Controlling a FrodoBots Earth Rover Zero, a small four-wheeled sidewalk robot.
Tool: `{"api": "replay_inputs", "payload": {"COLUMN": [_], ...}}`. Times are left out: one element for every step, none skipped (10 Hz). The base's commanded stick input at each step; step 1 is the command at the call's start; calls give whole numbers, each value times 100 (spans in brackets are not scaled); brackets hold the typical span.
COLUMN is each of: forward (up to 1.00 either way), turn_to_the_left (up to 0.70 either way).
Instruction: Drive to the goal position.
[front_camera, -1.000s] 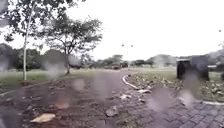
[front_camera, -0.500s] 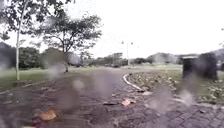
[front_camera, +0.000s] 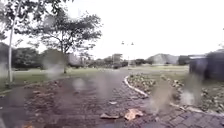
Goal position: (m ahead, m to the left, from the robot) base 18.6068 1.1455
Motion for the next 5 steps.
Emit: {"api": "replay_inputs", "payload": {"forward": [70,70,70,70,70], "turn_to_the_left": [35,13,0,0,0]}}
